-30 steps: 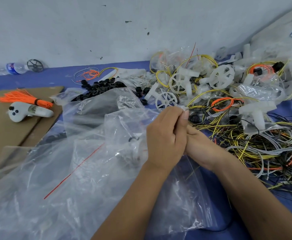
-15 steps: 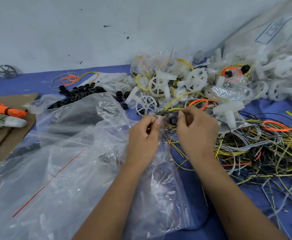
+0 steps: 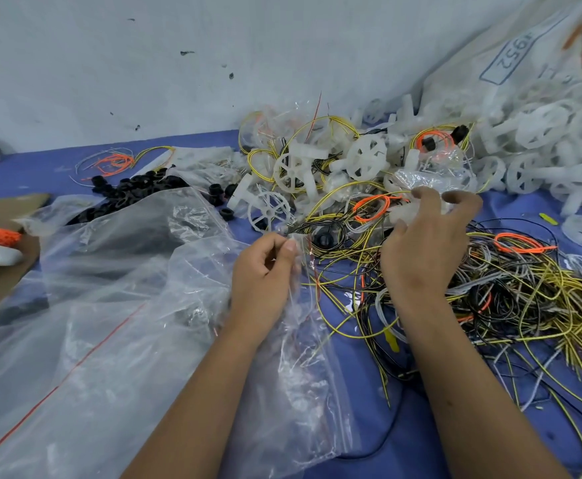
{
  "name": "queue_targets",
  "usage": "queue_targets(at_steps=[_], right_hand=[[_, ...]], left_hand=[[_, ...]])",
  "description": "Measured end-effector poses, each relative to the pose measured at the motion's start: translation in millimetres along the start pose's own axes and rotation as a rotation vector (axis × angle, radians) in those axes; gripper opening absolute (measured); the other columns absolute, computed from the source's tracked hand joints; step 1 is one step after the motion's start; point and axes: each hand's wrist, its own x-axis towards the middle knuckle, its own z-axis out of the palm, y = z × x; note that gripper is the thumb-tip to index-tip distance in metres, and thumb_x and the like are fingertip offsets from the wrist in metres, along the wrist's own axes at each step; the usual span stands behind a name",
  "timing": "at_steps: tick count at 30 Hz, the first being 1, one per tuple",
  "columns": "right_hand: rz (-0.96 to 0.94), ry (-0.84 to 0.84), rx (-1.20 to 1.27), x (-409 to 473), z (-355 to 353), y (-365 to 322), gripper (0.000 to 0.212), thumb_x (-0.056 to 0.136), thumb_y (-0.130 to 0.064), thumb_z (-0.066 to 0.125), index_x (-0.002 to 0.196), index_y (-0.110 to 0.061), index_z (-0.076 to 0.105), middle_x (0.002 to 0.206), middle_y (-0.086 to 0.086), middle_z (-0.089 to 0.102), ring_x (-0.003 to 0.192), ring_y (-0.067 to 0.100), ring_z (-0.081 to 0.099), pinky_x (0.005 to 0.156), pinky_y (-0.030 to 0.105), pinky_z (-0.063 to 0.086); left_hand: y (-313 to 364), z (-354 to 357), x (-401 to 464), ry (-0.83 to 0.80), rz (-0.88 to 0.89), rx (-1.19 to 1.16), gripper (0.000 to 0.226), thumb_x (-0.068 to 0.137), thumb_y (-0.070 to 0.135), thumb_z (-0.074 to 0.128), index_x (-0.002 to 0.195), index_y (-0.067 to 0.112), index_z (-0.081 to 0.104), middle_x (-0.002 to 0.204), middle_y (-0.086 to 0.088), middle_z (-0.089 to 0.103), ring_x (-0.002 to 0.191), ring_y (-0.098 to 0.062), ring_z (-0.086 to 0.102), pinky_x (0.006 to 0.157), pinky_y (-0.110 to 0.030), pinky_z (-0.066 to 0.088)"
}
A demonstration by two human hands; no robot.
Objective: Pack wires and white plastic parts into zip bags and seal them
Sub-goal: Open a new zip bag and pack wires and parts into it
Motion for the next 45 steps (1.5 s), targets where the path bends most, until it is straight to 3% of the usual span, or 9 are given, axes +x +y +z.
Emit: queue_targets(at_steps=[4,10,13,19,23,28,34,38,45], right_hand=[[-0.116,0.103,0.142,-1,-2,0,0.027,0.081,0.001,0.062,0.101,-0.015,0.071,0.130,0.015,0.046,0.083,0.027,0.052,0.073,0.041,0.046],[-0.285,0.209,0.454,-5,-3,-12,0.013,0.087,-0.018,0.072,0.100,-0.019,0.073,0.113,0.006,0.055,0.074,0.016,0.055,0.065,0.033,0.046],[-0.266,0.043,0.679,-15,-1,-25,0.017,0.087,-0.030,0.077,0.094,-0.016,0.073,0.089,-0.002,0.062,0.064,0.020,0.059,0.061,0.032,0.047],[0.278,-0.587,1.227,-39,8,-49,0.012,0.096,-0.016,0.069,0.102,-0.008,0.063,0.064,0.008,0.062,0.037,0.016,0.049,0.035,0.021,0.035],[0.398,-0.797,1.231,-41,16,-45,0.013,0.099,-0.016,0.063,0.102,-0.004,0.064,0.073,0.015,0.065,0.044,0.017,0.050,0.036,0.022,0.035],[0.369,-0.745,1.062,-41,23,-37,0.013,0.095,-0.016,0.070,0.099,-0.005,0.066,0.061,0.004,0.068,0.041,0.015,0.051,0.036,0.022,0.036],[-0.150,-0.505,0.543,-47,27,-36,0.017,0.079,-0.031,0.082,0.080,-0.026,0.065,0.063,-0.006,0.066,0.056,0.007,0.062,0.053,0.021,0.049],[-0.258,-0.584,0.703,-53,21,-44,0.017,0.076,-0.036,0.069,0.072,-0.026,0.056,0.060,-0.007,0.060,0.052,0.005,0.051,0.048,0.028,0.048],[0.030,-0.942,1.068,-49,11,-49,0.023,0.075,-0.008,0.058,0.094,0.006,0.060,0.059,0.006,0.059,0.045,0.015,0.046,0.039,0.024,0.036]], left_hand=[[-4,-3,3,0.052,-0.027,0.060,0.030,0.102,0.025,0.055,0.075,0.014,0.060,0.066,-0.012,0.062,0.054,-0.013,0.050,0.055,-0.029,0.041],[-6,-6,5,0.129,-0.062,0.025,0.023,0.098,0.024,0.058,0.077,0.017,0.065,0.064,0.005,0.063,0.061,-0.008,0.054,0.061,-0.028,0.043],[-3,-6,4,0.164,-0.024,0.047,0.022,0.098,0.022,0.059,0.076,0.021,0.063,0.064,0.010,0.059,0.060,-0.005,0.051,0.059,-0.020,0.042],[9,-6,2,0.261,0.052,0.005,0.017,0.099,0.017,0.063,0.083,0.017,0.066,0.072,0.006,0.065,0.066,-0.005,0.056,0.063,-0.018,0.045],[14,-8,0,0.314,0.097,-0.040,0.017,0.101,0.015,0.062,0.084,0.014,0.065,0.076,-0.002,0.067,0.069,-0.008,0.058,0.064,-0.020,0.048],[19,-10,-3,0.373,0.175,-0.035,0.019,0.102,0.016,0.060,0.083,0.014,0.061,0.070,-0.001,0.057,0.064,-0.005,0.050,0.060,-0.021,0.044],[26,-8,-8,0.316,0.445,0.288,0.012,0.098,0.012,0.063,0.086,0.013,0.067,0.077,0.008,0.062,0.071,-0.014,0.055,0.066,-0.031,0.044],[30,-3,-13,0.268,0.662,0.467,0.010,0.096,0.009,0.066,0.087,0.007,0.071,0.083,0.000,0.066,0.077,-0.021,0.052,0.074,-0.031,0.043],[33,-1,-14,0.265,0.821,0.542,0.009,0.095,0.005,0.067,0.086,0.003,0.070,0.085,-0.006,0.067,0.080,-0.027,0.053,0.075,-0.041,0.045]])
